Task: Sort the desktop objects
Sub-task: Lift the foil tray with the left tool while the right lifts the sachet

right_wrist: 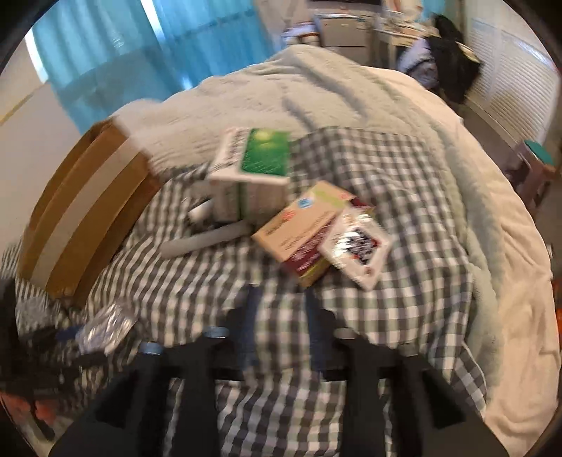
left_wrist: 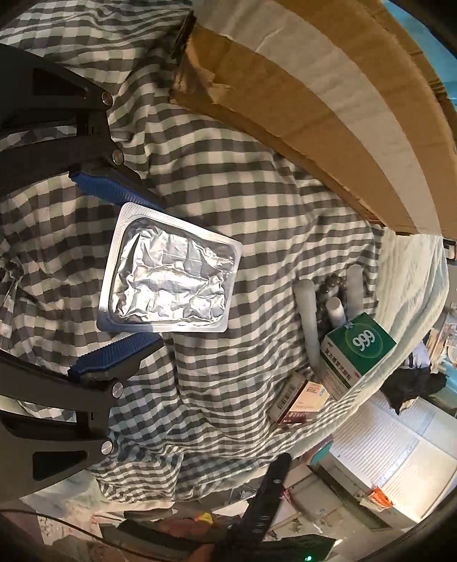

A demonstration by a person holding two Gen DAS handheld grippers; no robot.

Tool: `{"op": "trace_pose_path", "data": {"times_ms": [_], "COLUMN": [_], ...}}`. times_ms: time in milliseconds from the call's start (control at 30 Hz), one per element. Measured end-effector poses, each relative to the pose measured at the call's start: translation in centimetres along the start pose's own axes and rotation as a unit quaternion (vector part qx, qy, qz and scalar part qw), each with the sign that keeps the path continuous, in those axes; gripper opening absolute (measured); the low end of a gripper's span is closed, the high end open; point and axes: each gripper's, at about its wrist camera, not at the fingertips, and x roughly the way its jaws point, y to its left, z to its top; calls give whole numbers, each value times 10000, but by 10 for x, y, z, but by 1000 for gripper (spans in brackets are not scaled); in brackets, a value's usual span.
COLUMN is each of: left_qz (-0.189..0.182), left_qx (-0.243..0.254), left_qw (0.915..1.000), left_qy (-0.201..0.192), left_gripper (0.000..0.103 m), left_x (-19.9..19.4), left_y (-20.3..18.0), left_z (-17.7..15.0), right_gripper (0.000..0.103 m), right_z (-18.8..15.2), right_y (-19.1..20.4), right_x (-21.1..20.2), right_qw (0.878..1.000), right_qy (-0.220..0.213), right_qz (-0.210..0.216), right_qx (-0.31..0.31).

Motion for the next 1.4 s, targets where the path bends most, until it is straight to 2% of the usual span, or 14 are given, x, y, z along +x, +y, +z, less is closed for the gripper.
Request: {"op": "trace_pose_path", "data": {"times_ms": [67, 233, 300, 367, 633, 733, 833, 900, 967, 1100, 1133, 1167, 1233, 1400], "left_qz": [-47, -90, -73, 4, 61, 47, 17, 10, 25, 33, 30, 23, 19, 12], "left_qx": [-18, -194, -272, -322, -518, -468, -486, -476, -458, -450, -462, -474, -477, -477], "left_qw": [9999, 9995, 9991, 9989, 9976, 9978, 9979, 9980, 9981, 9982, 9982, 9982, 9982, 9985], "left_qy": [-87, -244, -303, -353, -451, -458, -433, -421, -423, -403, -390, -377, -350, -283], "left_gripper": [71, 71, 71, 71, 71, 71, 71, 71, 71, 71, 71, 71, 71, 71], "left_x": [-2, -3, -3, -1, 1, 1, 2, 3, 3, 5, 6, 6, 8, 11], "left_y": [1, 2, 2, 0, -6, -9, -10, -10, -11, -10, -10, -10, -9, -10], "left_z": [0, 7, 9, 12, 22, 21, 20, 19, 19, 18, 18, 17, 16, 13], "right_gripper": [55, 56, 58, 67, 67, 56, 36, 36, 30, 29, 29, 35, 54, 55], "right_z": [8, 30, 36, 42, 42, 37, 35, 34, 34, 34, 33, 32, 31, 30], "right_y": [-19, -53, -53, -48, -57, -67, -76, -80, -77, -63, -62, -61, -61, -65], "right_x": [6, 42, 52, 63, 89, 80, 75, 76, 75, 83, 82, 82, 82, 91], "right_qw": [9995, 9947, 9945, 9956, 9924, 9939, 9943, 9940, 9945, 9956, 9954, 9953, 9947, 9940], "right_qy": [-37, 307, 360, 430, 776, 629, 621, 622, 611, 742, 767, 739, 717, 810], "right_qz": [-92, -90, -116, 30, 2, -98, -280, -222, -230, -398, -442, -552, -687, -699], "right_qx": [315, 976, 974, 835, 952, 896, 821, 868, 813, 416, 363, 300, 277, 226]}}
